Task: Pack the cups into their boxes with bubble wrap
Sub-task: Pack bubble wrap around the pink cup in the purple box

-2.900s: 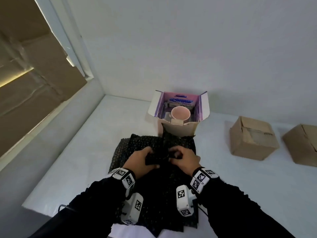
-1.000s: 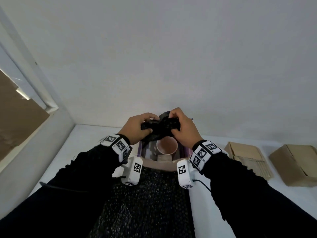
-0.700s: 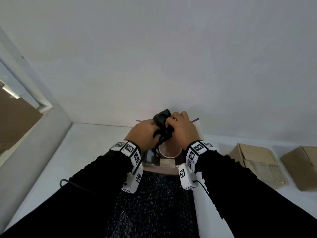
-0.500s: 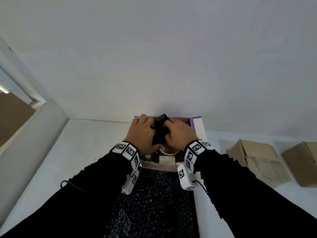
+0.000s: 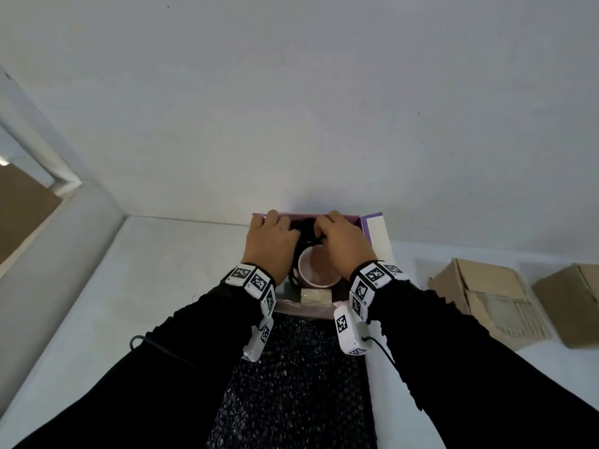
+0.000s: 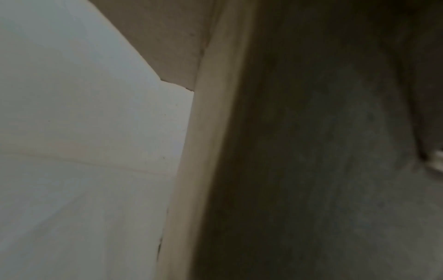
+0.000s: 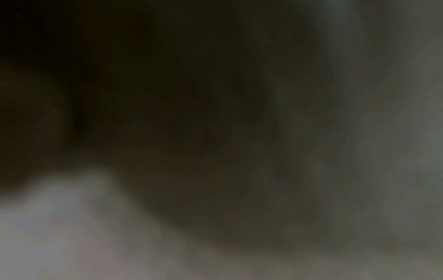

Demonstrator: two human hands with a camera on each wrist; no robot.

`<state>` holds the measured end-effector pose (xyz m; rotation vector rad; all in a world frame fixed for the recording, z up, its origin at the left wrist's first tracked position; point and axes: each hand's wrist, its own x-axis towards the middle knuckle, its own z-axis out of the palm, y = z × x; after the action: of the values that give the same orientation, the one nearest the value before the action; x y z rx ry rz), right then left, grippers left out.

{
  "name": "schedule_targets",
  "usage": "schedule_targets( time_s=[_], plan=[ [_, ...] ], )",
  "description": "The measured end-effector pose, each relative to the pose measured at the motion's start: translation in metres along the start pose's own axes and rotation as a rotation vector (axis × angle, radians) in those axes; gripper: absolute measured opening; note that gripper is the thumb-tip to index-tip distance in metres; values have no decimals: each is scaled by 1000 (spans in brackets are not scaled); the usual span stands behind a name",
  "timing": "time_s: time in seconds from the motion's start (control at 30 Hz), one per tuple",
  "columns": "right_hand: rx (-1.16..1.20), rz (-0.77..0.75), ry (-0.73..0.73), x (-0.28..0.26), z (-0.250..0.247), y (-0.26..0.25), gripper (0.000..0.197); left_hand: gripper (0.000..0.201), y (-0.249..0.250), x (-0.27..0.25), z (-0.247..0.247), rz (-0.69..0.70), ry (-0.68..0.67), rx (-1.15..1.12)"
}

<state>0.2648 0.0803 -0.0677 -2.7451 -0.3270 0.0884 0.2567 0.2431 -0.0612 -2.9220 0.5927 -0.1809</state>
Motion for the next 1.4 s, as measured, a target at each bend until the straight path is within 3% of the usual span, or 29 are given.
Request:
schedule_targets(
  time_s=[0.33, 0.53, 0.63, 0.73, 0.8, 0.87, 0.93, 1.0, 1.03, 1.1, 1.17, 1.23, 1.33, 1.4],
  plan=[
    [-191, -32, -97, -12, -2, -3, 32, 33, -1, -14, 6, 72, -233, 38],
    [66, -153, 121, -61, -16, -17, 28, 32, 3, -55, -13, 106, -7, -122],
    [142, -259, 223, -103, -6, -27, 30, 38, 4, -91, -11, 116, 96, -250],
    [171, -288, 267, -148, 17, -31, 28, 28, 5, -129, 0, 140, 204, -423],
    [209, -242, 214, -171, 40, -28, 23, 25, 8, -153, 7, 156, 260, -483],
    [244, -107, 44, -187, 62, -25, 30, 23, 12, -175, 13, 133, 255, -531],
    [193, 85, -190, -198, 79, -25, 65, 23, 15, -194, 22, 69, 156, -592],
    [61, 185, -306, -205, 92, -25, 89, 21, 17, -208, 28, -25, -12, -626],
    [15, 195, -285, -206, 96, -27, 88, 22, 18, -214, 31, -68, -101, -615],
    [69, 208, -206, -206, 100, -28, 66, 35, 18, -223, 35, -143, -245, -564],
    [215, 226, -148, -205, 100, -28, 35, 53, 20, -230, 38, -210, -297, -531],
    [295, 184, -66, -206, 97, -32, 18, 72, 22, -237, 40, -281, -304, -526],
    [465, 126, 80, -205, 87, -40, 13, 104, 26, -242, 39, -347, -266, -562],
    [656, 184, 138, -204, 74, -48, 15, 121, 29, -242, 35, -349, -240, -569]
  ],
)
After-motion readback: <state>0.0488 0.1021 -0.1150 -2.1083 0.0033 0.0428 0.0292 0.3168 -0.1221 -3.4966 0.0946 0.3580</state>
